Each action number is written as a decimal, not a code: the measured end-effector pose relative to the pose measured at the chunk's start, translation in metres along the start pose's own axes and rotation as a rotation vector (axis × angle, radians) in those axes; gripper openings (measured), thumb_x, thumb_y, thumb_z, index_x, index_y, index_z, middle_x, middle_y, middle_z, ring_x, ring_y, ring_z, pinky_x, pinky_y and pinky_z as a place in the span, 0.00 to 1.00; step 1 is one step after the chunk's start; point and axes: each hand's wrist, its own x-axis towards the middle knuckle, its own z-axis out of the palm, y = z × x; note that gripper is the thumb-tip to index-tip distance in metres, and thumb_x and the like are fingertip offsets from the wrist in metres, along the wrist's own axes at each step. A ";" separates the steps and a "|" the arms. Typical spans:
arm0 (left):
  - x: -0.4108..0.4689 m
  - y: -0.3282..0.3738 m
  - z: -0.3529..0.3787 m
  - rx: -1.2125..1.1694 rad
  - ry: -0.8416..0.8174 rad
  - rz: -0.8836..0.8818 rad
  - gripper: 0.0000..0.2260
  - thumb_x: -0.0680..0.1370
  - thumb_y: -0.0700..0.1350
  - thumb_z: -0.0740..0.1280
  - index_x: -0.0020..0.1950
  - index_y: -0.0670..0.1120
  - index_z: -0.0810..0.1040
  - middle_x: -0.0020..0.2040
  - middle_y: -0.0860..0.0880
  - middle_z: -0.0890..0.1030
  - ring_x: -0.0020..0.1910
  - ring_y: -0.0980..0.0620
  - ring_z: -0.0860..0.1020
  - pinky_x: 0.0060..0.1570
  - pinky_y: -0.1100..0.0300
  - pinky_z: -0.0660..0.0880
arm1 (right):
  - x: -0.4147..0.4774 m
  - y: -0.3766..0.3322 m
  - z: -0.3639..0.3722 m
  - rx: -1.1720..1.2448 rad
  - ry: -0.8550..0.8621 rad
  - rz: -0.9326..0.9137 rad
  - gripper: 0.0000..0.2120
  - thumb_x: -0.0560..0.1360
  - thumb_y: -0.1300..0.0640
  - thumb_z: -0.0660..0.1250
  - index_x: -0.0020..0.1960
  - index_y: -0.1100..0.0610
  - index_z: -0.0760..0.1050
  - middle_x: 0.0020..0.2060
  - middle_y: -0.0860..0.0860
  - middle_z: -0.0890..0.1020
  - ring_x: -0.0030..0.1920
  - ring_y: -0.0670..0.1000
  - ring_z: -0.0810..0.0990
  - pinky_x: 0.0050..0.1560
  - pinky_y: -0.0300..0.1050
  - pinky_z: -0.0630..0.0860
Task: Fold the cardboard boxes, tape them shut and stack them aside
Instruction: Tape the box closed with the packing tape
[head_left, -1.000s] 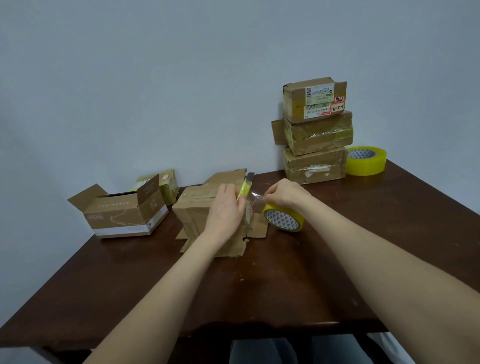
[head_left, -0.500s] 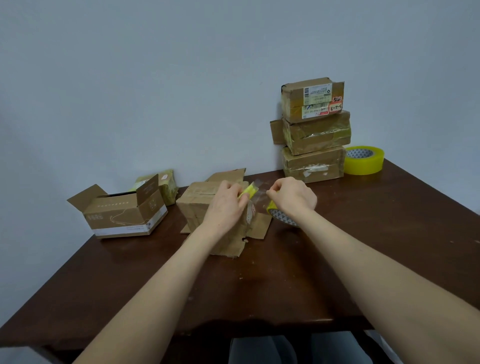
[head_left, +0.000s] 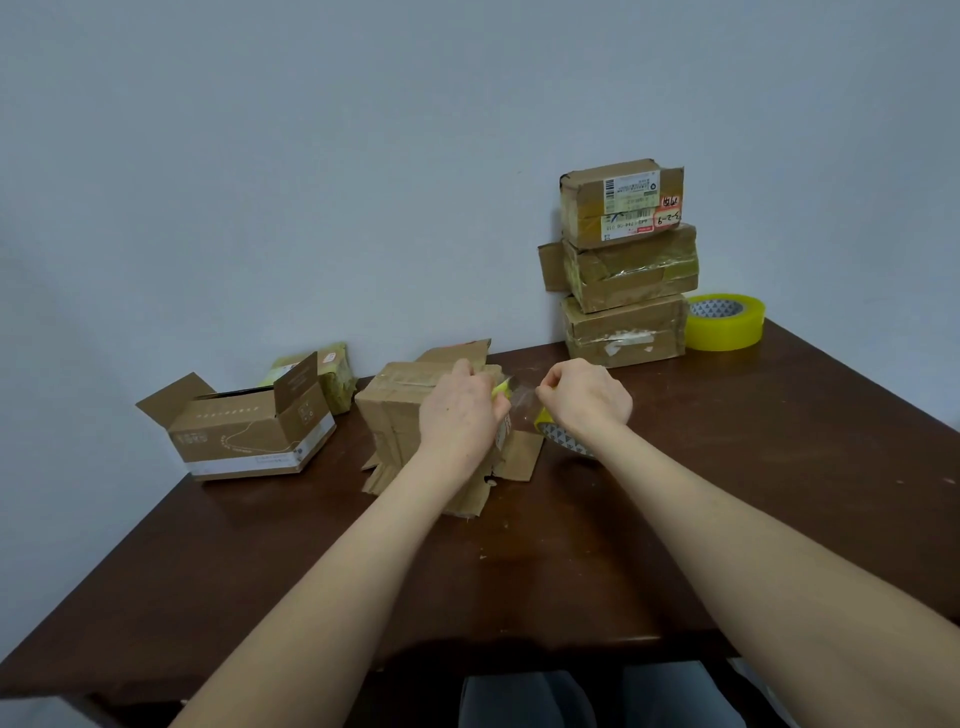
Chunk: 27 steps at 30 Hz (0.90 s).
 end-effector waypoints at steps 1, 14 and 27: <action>0.000 0.002 0.000 0.019 -0.008 -0.003 0.12 0.80 0.49 0.58 0.51 0.43 0.77 0.48 0.47 0.69 0.43 0.49 0.69 0.37 0.57 0.67 | 0.000 0.000 0.000 0.000 0.000 -0.001 0.10 0.77 0.51 0.60 0.47 0.45 0.81 0.49 0.51 0.83 0.50 0.56 0.80 0.43 0.44 0.71; -0.002 0.001 0.012 0.323 -0.078 0.039 0.11 0.79 0.49 0.61 0.51 0.44 0.79 0.58 0.44 0.70 0.56 0.44 0.70 0.50 0.51 0.72 | 0.011 0.018 -0.024 0.147 0.033 0.028 0.07 0.77 0.47 0.63 0.42 0.44 0.77 0.43 0.47 0.79 0.44 0.52 0.76 0.42 0.44 0.73; -0.014 0.063 0.056 -0.098 -0.204 0.153 0.13 0.79 0.54 0.62 0.57 0.47 0.77 0.54 0.48 0.76 0.51 0.46 0.78 0.44 0.53 0.75 | 0.030 0.063 -0.060 0.308 0.201 0.086 0.08 0.76 0.45 0.64 0.46 0.46 0.80 0.47 0.49 0.82 0.49 0.54 0.78 0.44 0.44 0.71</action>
